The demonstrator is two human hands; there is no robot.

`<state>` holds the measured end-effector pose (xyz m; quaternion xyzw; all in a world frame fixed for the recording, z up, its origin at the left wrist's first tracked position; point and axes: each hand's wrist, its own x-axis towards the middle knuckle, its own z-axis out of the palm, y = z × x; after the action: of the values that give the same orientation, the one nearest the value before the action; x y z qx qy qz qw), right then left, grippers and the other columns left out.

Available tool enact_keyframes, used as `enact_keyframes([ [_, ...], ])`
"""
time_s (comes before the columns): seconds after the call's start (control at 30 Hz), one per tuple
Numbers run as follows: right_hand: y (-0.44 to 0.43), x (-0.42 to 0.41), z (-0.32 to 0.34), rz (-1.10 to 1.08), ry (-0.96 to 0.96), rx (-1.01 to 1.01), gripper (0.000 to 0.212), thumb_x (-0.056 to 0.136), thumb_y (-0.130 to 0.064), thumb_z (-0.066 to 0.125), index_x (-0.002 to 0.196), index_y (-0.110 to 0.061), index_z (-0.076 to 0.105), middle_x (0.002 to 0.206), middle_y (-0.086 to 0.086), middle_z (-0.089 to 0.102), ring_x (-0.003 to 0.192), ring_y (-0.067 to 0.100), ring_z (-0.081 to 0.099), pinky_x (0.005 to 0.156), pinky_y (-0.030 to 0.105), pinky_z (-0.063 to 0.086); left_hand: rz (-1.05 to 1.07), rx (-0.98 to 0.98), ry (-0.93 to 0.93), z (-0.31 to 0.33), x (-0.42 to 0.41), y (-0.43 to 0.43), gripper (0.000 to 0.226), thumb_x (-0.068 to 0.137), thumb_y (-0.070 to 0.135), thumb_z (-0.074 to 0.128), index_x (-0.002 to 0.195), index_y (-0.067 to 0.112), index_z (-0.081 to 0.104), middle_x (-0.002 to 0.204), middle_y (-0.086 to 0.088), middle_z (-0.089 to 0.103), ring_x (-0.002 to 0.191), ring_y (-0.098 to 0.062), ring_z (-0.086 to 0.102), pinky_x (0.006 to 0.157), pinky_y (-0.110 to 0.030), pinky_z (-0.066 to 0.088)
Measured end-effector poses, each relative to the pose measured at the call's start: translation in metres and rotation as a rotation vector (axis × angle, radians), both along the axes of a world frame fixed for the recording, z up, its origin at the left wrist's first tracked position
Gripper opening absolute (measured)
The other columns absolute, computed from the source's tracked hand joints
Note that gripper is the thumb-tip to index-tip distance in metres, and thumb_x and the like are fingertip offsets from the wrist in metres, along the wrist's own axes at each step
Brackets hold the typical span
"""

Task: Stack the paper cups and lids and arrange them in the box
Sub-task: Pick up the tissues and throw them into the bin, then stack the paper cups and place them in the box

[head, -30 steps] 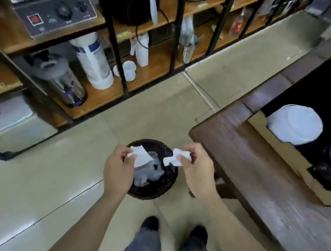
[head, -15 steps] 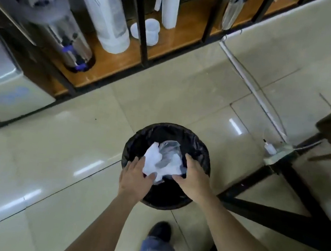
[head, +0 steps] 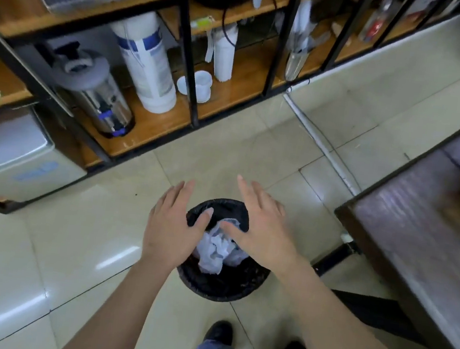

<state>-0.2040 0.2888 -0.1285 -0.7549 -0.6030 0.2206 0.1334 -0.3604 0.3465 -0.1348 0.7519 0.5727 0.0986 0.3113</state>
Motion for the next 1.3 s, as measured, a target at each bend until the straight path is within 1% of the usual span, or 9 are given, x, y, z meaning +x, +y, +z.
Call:
enact_keyframes([
  [0.13,-0.003,0.011,0.076,-0.036,-0.079,0.209,0.086,0.082,-0.063,0.045,0.149,-0.031,0.002,0.152,0.01,0.034,0.133,0.027,0.039,0.105,0.04,0.032,-0.05,0.088,-0.082,0.074,0.016,0.006,0.067,0.087,0.049,0.047,0.146,0.021,0.028,0.154,-0.003,0.032,0.142,-0.02,0.026,0.114,-0.037,0.023],
  [0.23,-0.012,0.027,0.122,-0.078,-0.112,0.294,0.086,0.08,-0.067,0.039,0.149,-0.033,0.0,0.154,0.008,0.031,0.135,0.024,0.037,0.104,0.04,0.033,-0.088,0.138,-0.131,0.121,0.037,0.003,0.066,0.088,0.049,0.049,0.146,0.025,0.028,0.154,0.0,0.031,0.141,-0.018,0.027,0.114,-0.038,0.025],
  [0.53,-0.083,0.109,0.217,-0.343,-0.227,0.473,0.083,0.082,-0.067,0.042,0.149,-0.031,0.01,0.15,0.009,0.037,0.136,0.026,0.038,0.106,0.042,0.033,-0.333,0.211,-0.257,0.214,0.134,-0.032,0.067,0.088,0.052,0.049,0.146,0.026,0.028,0.153,0.002,0.032,0.141,-0.015,0.027,0.114,-0.036,0.024],
  [0.67,-0.135,0.154,0.237,-0.497,-0.273,0.502,0.083,0.081,-0.07,0.038,0.149,-0.028,0.015,0.15,0.009,0.038,0.138,0.026,0.037,0.105,0.042,0.034,-0.476,0.199,-0.308,0.235,0.19,-0.067,0.066,0.088,0.049,0.048,0.146,0.029,0.025,0.154,0.004,0.03,0.142,-0.013,0.023,0.116,-0.035,0.022],
  [0.8,-0.196,0.197,0.247,-0.654,-0.327,0.509,0.081,0.081,-0.064,0.044,0.148,-0.029,0.015,0.151,0.007,0.038,0.139,0.021,0.034,0.105,0.04,0.034,-0.604,0.174,-0.329,0.246,0.247,-0.115,0.066,0.089,0.05,0.048,0.147,0.031,0.023,0.155,0.006,0.026,0.143,-0.012,0.02,0.117,-0.036,0.021],
  [0.93,-0.256,0.238,0.247,-0.77,-0.355,0.485,0.081,0.081,-0.061,0.048,0.148,-0.029,0.017,0.149,0.008,0.04,0.135,0.025,0.041,0.101,0.045,0.04,-0.742,0.17,-0.366,0.25,0.297,-0.165,0.064,0.088,0.047,0.049,0.146,0.029,0.027,0.153,0.005,0.032,0.14,-0.012,0.027,0.114,-0.033,0.028],
  [1.1,-0.325,0.281,0.243,-0.904,-0.354,0.497,0.08,0.079,-0.062,0.046,0.145,-0.035,0.011,0.148,0.007,0.042,0.138,0.022,0.034,0.103,0.047,0.04,-0.886,0.178,-0.376,0.249,0.355,-0.229,0.065,0.088,0.05,0.048,0.146,0.029,0.026,0.153,0.008,0.03,0.142,-0.008,0.023,0.116,-0.029,0.023],
  [1.23,-0.374,0.31,0.239,-1.013,-0.346,0.558,0.079,0.081,-0.056,0.052,0.146,-0.025,0.021,0.14,0.009,0.047,0.13,0.026,0.045,0.097,0.049,0.045,-0.986,0.159,-0.387,0.247,0.398,-0.277,0.064,0.089,0.048,0.049,0.146,0.027,0.028,0.153,0.008,0.032,0.142,-0.008,0.024,0.117,-0.031,0.023],
  [1.3,-0.396,0.324,0.238,-1.066,-0.379,0.565,0.077,0.08,-0.056,0.051,0.143,-0.019,0.027,0.135,0.013,0.051,0.123,0.029,0.05,0.092,0.049,0.048,-1.028,0.164,-0.383,0.247,0.418,-0.299,0.064,0.089,0.047,0.05,0.145,0.026,0.029,0.152,0.008,0.034,0.141,-0.008,0.026,0.117,-0.028,0.022],
])
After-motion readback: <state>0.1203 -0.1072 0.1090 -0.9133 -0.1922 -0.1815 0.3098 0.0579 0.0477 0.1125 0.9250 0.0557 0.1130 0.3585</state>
